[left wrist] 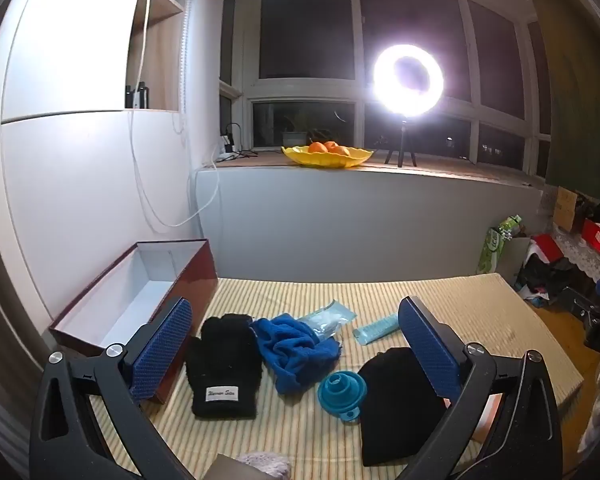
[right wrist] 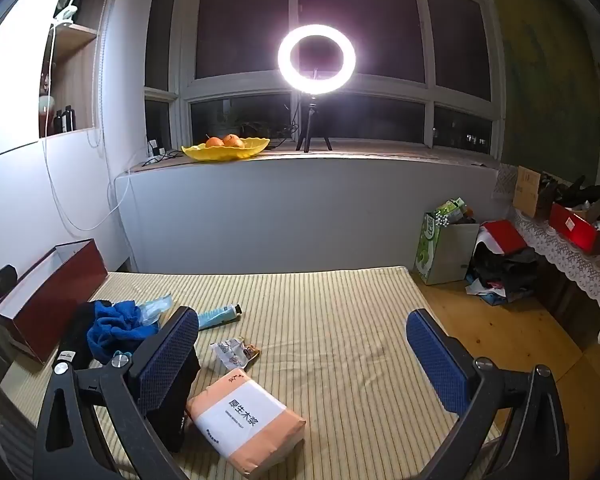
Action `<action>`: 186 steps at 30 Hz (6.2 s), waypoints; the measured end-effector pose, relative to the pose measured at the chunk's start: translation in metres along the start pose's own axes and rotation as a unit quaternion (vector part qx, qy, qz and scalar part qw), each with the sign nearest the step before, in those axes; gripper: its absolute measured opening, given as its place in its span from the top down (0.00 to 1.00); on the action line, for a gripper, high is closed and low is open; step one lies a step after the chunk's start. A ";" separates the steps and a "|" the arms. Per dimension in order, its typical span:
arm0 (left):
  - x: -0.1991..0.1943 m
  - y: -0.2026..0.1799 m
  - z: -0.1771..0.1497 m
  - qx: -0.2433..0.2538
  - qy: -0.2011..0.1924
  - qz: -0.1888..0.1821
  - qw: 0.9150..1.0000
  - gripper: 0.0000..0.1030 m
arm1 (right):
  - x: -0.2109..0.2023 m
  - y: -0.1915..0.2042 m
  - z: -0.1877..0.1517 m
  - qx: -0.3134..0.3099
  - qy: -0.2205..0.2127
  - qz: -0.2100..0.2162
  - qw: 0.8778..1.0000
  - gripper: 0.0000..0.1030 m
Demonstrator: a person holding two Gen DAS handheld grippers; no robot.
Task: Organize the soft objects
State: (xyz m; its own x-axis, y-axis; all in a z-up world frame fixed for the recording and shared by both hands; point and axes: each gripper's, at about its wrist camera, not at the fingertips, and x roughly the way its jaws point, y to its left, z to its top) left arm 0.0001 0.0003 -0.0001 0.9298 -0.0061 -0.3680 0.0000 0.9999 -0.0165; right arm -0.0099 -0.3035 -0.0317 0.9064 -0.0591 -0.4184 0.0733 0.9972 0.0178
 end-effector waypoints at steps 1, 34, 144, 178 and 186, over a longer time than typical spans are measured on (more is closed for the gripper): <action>0.000 0.001 0.000 -0.003 0.001 0.000 1.000 0.00 | 0.000 -0.001 0.000 0.004 -0.005 0.003 1.000 0.00; 0.003 -0.005 -0.003 0.005 0.006 -0.001 1.000 0.00 | 0.008 0.001 -0.004 0.008 0.007 0.005 1.000 0.00; 0.082 -0.166 -0.121 -0.099 0.358 -0.198 0.907 0.48 | 0.181 -0.020 -0.055 -0.055 0.370 0.317 0.872 0.41; 0.117 -0.217 -0.110 -0.019 0.324 -0.242 0.914 0.46 | 0.165 -0.072 -0.067 0.014 0.397 0.274 0.876 0.61; 0.100 -0.221 -0.081 -0.006 0.282 -0.255 0.925 0.46 | 0.136 -0.072 -0.038 0.003 0.350 0.255 0.901 0.61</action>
State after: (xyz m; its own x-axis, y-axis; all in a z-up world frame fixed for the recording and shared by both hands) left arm 0.0635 -0.2229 -0.1086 0.4696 -0.4870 -0.7364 0.3781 0.8647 -0.3307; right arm 0.0926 -0.3813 -0.1247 0.3379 0.4534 -0.8248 -0.2749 0.8857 0.3742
